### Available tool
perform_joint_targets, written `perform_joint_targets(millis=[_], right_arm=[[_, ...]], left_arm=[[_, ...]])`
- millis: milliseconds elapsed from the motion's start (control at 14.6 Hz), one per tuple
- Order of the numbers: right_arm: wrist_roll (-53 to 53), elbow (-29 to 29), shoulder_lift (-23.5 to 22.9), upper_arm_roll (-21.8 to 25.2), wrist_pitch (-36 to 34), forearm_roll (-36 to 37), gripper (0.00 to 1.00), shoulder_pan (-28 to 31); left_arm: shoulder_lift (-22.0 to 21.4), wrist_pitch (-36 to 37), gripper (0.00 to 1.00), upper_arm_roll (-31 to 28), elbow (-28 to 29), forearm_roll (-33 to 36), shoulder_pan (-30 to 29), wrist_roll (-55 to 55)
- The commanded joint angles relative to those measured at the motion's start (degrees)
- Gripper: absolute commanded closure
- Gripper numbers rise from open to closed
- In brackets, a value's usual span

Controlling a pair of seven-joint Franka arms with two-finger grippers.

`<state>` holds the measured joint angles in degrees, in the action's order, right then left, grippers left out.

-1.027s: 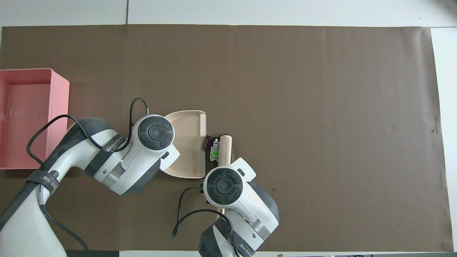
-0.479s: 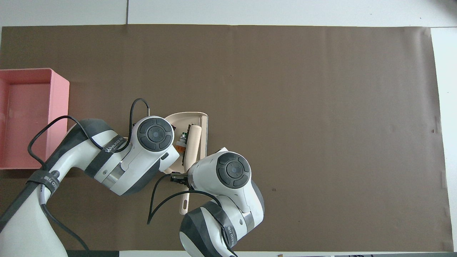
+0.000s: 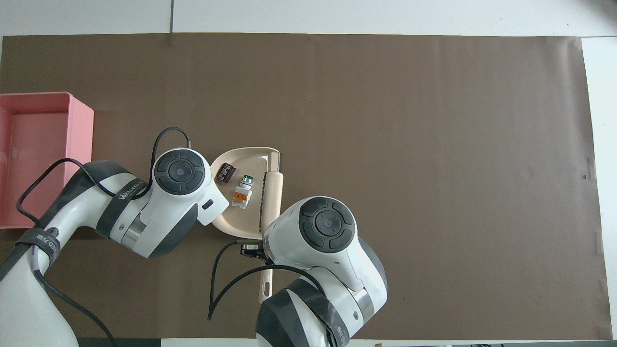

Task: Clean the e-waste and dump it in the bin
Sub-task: 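Carry the dustpan to the bin while the right gripper returns the brush, then tip the dustpan over the pink bin with the left gripper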

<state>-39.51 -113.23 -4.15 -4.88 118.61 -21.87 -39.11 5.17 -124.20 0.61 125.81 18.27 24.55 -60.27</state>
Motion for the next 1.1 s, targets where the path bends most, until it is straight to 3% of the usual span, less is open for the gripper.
perform_joint_targets(millis=[0, 205, 342, 616, 1027], right_arm=[[-0.7, -2.2, 7.9, -0.4, -9.4, 6.1, 1.0, 6.4], [7.7, -2.3, 13.3, -0.3, -19.0, 11.0, 1.0, 17.4], [15.1, -2.3, 14.2, -0.3, -21.4, 12.7, 1.0, 25.8], [29.6, -6.0, 14.9, -0.4, -21.9, 18.6, 1.0, 38.3], [45.0, -9.6, 8.8, -0.5, -15.1, 23.7, 1.0, 50.9]], left_arm=[[-1.0, -1.7, 1.0, 0.0, 0.4, -3.3, -2.3, -3.4], [-2.3, -0.8, 1.0, -0.1, -1.1, -7.7, -5.9, -9.8], [-3.0, 1.8, 1.0, -0.2, -3.6, -10.6, -9.0, -14.7], [-2.5, 9.1, 1.0, -0.2, -10.9, -13.8, -16.4, -25.5], [0.7, 18.6, 1.0, -0.3, -24.8, -15.8, -29.5, -36.3]])
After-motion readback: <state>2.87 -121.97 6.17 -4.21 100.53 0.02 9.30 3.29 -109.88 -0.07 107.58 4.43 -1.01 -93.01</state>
